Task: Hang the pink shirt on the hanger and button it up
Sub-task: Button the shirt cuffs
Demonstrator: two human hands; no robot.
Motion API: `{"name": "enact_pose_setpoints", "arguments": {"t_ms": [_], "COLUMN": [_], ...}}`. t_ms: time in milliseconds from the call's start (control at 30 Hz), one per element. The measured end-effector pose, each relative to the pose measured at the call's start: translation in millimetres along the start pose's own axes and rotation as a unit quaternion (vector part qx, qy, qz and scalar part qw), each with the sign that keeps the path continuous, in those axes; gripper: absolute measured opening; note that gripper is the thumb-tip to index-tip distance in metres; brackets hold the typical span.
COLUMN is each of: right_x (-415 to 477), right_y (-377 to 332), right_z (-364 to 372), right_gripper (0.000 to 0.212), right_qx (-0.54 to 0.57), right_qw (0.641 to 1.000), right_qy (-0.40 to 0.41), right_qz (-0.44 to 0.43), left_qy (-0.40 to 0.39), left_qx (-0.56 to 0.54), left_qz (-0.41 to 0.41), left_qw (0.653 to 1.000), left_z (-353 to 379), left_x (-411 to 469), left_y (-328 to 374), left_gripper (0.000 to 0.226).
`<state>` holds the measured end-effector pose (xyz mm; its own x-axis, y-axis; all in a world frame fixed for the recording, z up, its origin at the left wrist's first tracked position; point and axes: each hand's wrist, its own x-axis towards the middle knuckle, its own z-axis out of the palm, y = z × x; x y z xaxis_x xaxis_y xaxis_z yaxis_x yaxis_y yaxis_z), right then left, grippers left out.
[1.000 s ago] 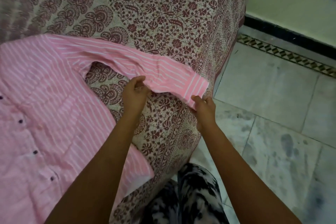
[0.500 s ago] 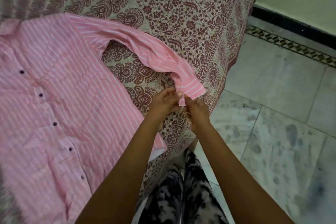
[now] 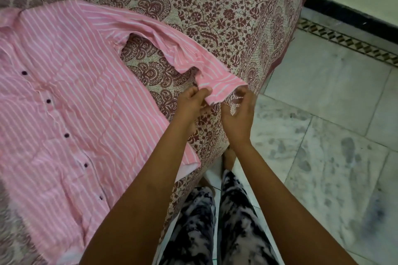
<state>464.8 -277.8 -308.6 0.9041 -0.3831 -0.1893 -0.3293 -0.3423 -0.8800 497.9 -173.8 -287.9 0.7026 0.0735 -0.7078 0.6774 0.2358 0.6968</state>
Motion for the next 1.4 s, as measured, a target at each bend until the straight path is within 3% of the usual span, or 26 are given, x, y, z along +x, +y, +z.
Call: {"name": "enact_pose_setpoints", "arguments": {"t_ms": [67, 133, 200, 267, 333, 400, 500, 567, 633, 733, 933, 1033, 1100, 1233, 1400], "right_x": [0, 5, 11, 18, 26, 33, 40, 42, 42, 42, 36, 35, 36, 37, 39], "right_y": [7, 6, 3, -5, -11, -13, -18, -19, -19, -15, -7, 2, 4, 2, 5], "right_z": [-2, -3, -1, 1, 1, -2, -10, -13, -15, -15, -11, -12, -14, -16, -1], "right_gripper": [0.058, 0.067, 0.055, 0.031, 0.017, 0.019, 0.023, 0.034, 0.042, 0.035, 0.026, 0.018, 0.023, 0.053, 0.026], "right_qx": [-0.099, -0.148, -0.152, -0.082, 0.017, 0.122, 0.23, 0.255, 0.262, 0.248, 0.267, 0.207, 0.166, 0.165, 0.119], "right_qw": [0.99, 0.98, 0.978, 0.991, 0.999, 0.984, 0.948, 0.937, 0.934, 0.94, 0.931, 0.953, 0.965, 0.97, 0.966], "right_qy": [0.045, 0.033, -0.01, -0.039, -0.034, -0.024, -0.033, -0.036, -0.042, -0.055, -0.056, -0.014, -0.014, -0.07, -0.032], "right_qz": [-0.094, -0.128, -0.144, -0.099, 0.016, 0.125, 0.216, 0.235, 0.238, 0.228, 0.242, 0.221, 0.204, 0.162, 0.229], "left_qy": [0.0, -0.008, -0.023, -0.049, -0.065, -0.034, 0.03, 0.055, 0.064, 0.049, -0.006, 0.048, 0.094, 0.149, 0.189], "left_qx": [-0.032, -0.007, 0.054, 0.095, 0.104, 0.121, 0.133, 0.158, 0.159, 0.047, -0.077, -0.126, -0.055, 0.09, 0.083], "left_qz": [-0.008, 0.0, 0.022, 0.044, 0.057, 0.057, 0.017, -0.032, -0.081, -0.134, -0.226, -0.184, -0.118, 0.016, 0.059], "left_qw": [0.999, 1.0, 0.998, 0.993, 0.991, 0.99, 0.991, 0.985, 0.982, 0.989, 0.971, 0.974, 0.987, 0.985, 0.977], "left_z": [0, 1, 3, 6, 8, 5, 2, 5, 8, 9, 11, 10, 5, -4, -11], "left_x": [1, 2, 2, 1, -1, 1, 5, 7, 8, 11, 13, 14, 10, -1, -4], "left_y": [9, 19, 26, 32, 36, 32, 15, -1, -16, -26, -23, -27, -29, -33, -36], "left_gripper": [0.007, 0.011, 0.016, 0.016, 0.016, 0.026, 0.016, 0.017, 0.04, 0.058, 0.024, 0.038, 0.043, 0.035, 0.025]}}
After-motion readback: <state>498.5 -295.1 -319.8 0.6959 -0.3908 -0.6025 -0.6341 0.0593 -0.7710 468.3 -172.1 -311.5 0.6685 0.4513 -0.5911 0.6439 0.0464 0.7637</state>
